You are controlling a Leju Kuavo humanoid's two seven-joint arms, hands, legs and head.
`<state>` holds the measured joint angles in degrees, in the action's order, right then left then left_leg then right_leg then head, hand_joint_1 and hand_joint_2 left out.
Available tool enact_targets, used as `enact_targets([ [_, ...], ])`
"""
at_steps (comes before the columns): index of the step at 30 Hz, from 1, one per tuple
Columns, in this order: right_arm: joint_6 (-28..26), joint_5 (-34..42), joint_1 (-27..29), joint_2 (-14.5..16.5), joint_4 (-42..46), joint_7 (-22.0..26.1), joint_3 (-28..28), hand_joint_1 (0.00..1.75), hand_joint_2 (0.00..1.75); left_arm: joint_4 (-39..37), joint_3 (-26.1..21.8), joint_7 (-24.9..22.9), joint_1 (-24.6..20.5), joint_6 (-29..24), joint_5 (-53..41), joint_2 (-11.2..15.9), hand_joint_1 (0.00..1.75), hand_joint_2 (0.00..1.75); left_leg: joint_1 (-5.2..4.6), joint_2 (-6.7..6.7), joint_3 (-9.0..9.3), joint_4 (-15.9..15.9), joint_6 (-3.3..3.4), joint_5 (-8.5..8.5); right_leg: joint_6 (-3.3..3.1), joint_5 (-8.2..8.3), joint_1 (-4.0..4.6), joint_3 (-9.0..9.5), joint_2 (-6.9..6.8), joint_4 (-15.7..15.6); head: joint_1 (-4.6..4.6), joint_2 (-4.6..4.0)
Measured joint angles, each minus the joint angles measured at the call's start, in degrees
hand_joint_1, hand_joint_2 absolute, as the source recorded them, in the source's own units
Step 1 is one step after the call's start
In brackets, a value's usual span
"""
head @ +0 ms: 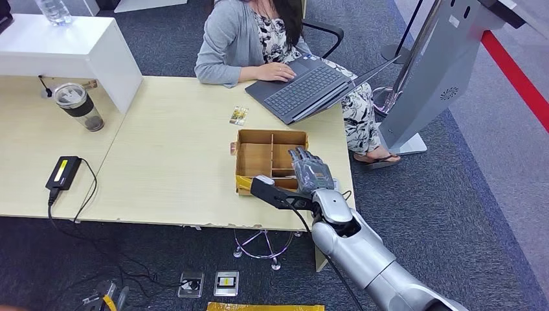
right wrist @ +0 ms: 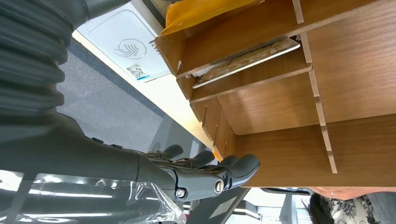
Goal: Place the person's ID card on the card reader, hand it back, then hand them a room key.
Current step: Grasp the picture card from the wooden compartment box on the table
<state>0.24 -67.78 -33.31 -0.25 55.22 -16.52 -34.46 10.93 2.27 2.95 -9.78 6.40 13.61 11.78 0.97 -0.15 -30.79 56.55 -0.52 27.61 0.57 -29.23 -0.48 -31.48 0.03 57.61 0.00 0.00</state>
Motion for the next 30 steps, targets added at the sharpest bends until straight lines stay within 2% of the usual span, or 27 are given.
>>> enact_targets([
  [3,0.0,0.3,0.0,0.0,-0.2,0.1,-0.2,0.00,1.75,0.0,0.0,0.0,0.0,0.0,0.0,0.0,0.00,0.00,0.00,0.00,0.00,0.0,0.00,0.00,0.00,0.00,0.00,0.00,0.00,0.0,0.00,0.00],
  [4,0.1,0.3,0.0,0.0,-0.3,0.1,-0.4,0.10,1.75,0.0,0.0,0.0,0.1,0.0,0.0,0.0,0.00,0.00,0.00,0.00,0.00,0.0,0.00,0.00,0.00,0.00,0.00,0.00,0.00,0.0,0.00,0.00],
  [7,0.2,0.5,0.0,0.0,-0.3,0.1,-0.7,1.27,1.75,0.0,0.0,-0.1,0.1,0.0,0.0,0.0,0.00,0.00,0.00,0.00,0.00,0.0,0.00,0.00,0.00,0.00,0.00,0.00,0.00,0.0,0.00,0.00],
  [8,0.3,0.6,0.0,0.0,-0.3,0.1,-0.7,1.60,1.75,0.0,0.0,-0.2,0.1,0.0,0.0,0.0,0.00,0.00,0.00,0.00,0.00,0.0,0.00,0.00,0.00,0.00,0.00,0.00,0.00,0.0,0.00,0.00],
  [10,0.3,0.8,0.0,0.0,-0.3,0.1,-0.9,1.71,1.75,0.0,0.0,-0.2,0.1,0.0,0.0,0.0,0.00,0.00,0.00,0.00,0.00,0.0,0.00,0.00,0.00,0.00,0.00,-0.01,0.00,0.0,0.00,0.00],
  [12,0.3,1.0,0.0,0.0,-0.3,0.1,-1.0,1.35,1.75,0.0,0.0,-0.2,0.1,0.0,0.0,0.0,0.00,0.00,0.00,0.00,0.01,0.0,0.00,0.00,0.00,0.00,0.00,-0.01,0.01,0.0,0.00,0.00],
  [13,0.3,1.1,0.0,0.0,-0.3,0.2,-1.1,1.03,1.75,0.0,0.0,-0.2,0.1,0.0,0.0,0.0,0.00,0.00,0.00,0.00,0.01,0.0,0.00,0.00,0.00,0.00,0.00,-0.01,0.01,0.0,0.00,0.00],
  [14,0.3,1.1,0.0,0.0,-0.3,0.2,-1.2,0.59,1.75,0.0,0.0,-0.2,0.1,0.0,0.0,0.0,0.00,0.00,0.00,0.00,0.01,0.0,0.00,0.00,0.00,0.00,0.00,0.00,0.01,0.0,0.00,0.00],
  [16,0.4,1.3,0.0,-0.1,-0.3,0.2,-1.4,0.11,1.75,0.0,0.0,-0.2,0.1,0.0,0.0,0.0,0.00,0.00,0.00,0.00,0.01,0.0,0.00,0.00,0.00,0.00,0.00,0.00,0.01,0.0,0.00,0.00],
  [17,0.4,1.3,0.0,-0.1,-0.3,0.2,-1.5,0.00,1.75,0.0,0.0,-0.2,0.1,0.0,0.0,0.0,0.00,0.00,0.00,0.00,0.01,0.0,0.00,0.00,0.00,0.00,0.00,0.00,0.01,0.0,0.00,0.00],
  [28,0.6,1.4,0.0,-0.2,-0.2,-0.2,-2.2,0.00,1.75,0.0,0.0,-0.2,0.1,0.5,0.1,0.0,0.00,0.00,0.00,0.00,0.01,0.0,0.00,0.00,0.00,0.00,0.00,-0.01,0.01,0.0,0.00,0.00],
  [30,0.6,1.3,0.0,-0.2,-0.2,-0.2,-2.3,0.88,1.75,0.0,0.0,-0.2,0.2,0.5,0.1,0.0,0.00,0.00,0.00,0.00,0.01,0.0,0.00,0.00,0.00,0.00,0.00,0.00,0.01,0.0,0.00,0.00],
])
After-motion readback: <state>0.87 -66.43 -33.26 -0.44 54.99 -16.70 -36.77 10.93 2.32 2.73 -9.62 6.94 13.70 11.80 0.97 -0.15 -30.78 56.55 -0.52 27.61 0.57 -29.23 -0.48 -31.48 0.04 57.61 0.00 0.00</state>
